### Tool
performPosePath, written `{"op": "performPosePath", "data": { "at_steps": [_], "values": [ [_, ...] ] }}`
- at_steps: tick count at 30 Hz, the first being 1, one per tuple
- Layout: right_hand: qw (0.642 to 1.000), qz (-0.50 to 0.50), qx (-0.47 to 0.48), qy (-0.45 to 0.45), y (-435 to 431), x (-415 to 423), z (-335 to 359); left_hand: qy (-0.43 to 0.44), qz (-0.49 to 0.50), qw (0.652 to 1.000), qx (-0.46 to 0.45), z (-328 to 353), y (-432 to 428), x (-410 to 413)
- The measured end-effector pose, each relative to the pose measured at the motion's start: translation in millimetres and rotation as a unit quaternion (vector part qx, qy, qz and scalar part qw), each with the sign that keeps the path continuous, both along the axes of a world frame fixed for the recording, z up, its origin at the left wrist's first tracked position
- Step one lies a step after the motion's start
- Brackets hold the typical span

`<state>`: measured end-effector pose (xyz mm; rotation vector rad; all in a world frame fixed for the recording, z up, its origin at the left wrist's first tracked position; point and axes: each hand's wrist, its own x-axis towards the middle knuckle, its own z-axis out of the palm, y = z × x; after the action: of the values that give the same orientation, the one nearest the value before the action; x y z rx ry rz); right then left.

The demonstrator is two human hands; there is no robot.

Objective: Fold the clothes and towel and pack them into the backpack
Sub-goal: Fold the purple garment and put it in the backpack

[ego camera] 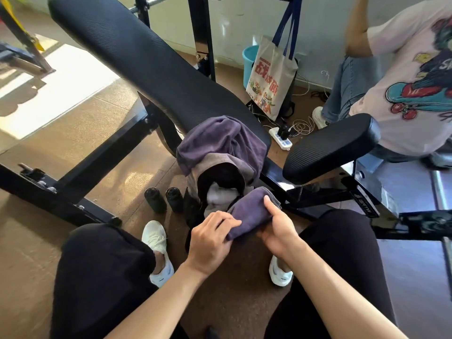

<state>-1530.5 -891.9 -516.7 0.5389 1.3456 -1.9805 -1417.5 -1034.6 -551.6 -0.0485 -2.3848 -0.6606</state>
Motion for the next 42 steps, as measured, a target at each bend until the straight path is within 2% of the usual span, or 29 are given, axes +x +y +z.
{"op": "performPosePath", "data": {
  "at_steps": [2, 4, 6, 9, 13, 16, 19, 21, 23, 24, 28, 30, 34, 36, 39, 42],
  "values": [
    [1.0, -0.015, -0.005, -0.015, -0.8, -1.1, 0.3, -0.013, -0.019, 1.0, 0.003, 4.6, -2.5, 0.2],
    [1.0, -0.012, 0.002, 0.004, -1.3, -2.6, 2.8, -0.066, -0.044, 0.996, 0.033, 6.1, -2.7, 3.6],
    [0.998, 0.009, 0.024, 0.049, -1.0, -4.1, 5.2, -0.104, -0.045, 0.986, 0.126, 6.6, -1.8, 6.4],
    [0.989, 0.094, 0.045, 0.106, -1.7, 1.1, 8.9, -0.126, 0.01, 0.962, 0.242, 3.7, -5.0, 1.1],
    [0.976, 0.183, 0.035, 0.112, -5.9, 14.6, 10.7, -0.206, -0.071, 0.905, 0.364, -1.1, -6.8, -2.8],
    [0.975, 0.2, 0.044, 0.087, -6.4, 12.4, 2.6, -0.241, -0.115, 0.891, 0.367, -5.1, -1.3, -0.6],
    [0.96, 0.246, 0.07, 0.111, -5.8, 8.4, -10.5, -0.273, -0.131, 0.891, 0.337, -8.6, -3.5, -1.0],
    [0.923, 0.297, 0.167, 0.18, -6.2, 2.1, -21.2, -0.302, -0.11, 0.894, 0.313, -14.9, -11.2, -0.6],
    [0.851, 0.339, 0.297, 0.268, -7.6, -15.6, -33.2, -0.328, -0.059, 0.903, 0.271, -21.1, -23.1, -2.8],
    [0.822, 0.351, 0.331, 0.303, -9.5, -27.8, -37.1, -0.339, -0.028, 0.907, 0.248, -22.9, -29.8, -5.1],
    [0.73, 0.417, 0.375, 0.39, -29.8, -82.5, -43.5, -0.371, 0.036, 0.904, 0.212, -30.3, -60.3, -20.7],
    [0.712, 0.439, 0.379, 0.397, -44.8, -106.3, -45.1, -0.376, 0.04, 0.901, 0.213, -36.9, -75.7, -32.6],
    [0.724, 0.464, 0.347, 0.373, -78.5, -144.6, -54.0, -0.383, 0.043, 0.906, 0.173, -61.9, -94.9, -66.5],
    [0.755, 0.454, 0.308, 0.359, -91.7, -159.2, -57.6, -0.389, 0.034, 0.912, 0.126, -79.9, -97.4, -87.7],
    [0.814, 0.404, 0.244, 0.34, -99.8, -177.2, -55.8, -0.403, 0.028, 0.912, -0.065, -110.8, -94.4, -120.0],
    [0.843, 0.379, 0.225, 0.306, -103.1, -193.4, -45.9, -0.378, 0.01, 0.903, -0.203, -138.3, -90.3, -150.6]
  ]
}}
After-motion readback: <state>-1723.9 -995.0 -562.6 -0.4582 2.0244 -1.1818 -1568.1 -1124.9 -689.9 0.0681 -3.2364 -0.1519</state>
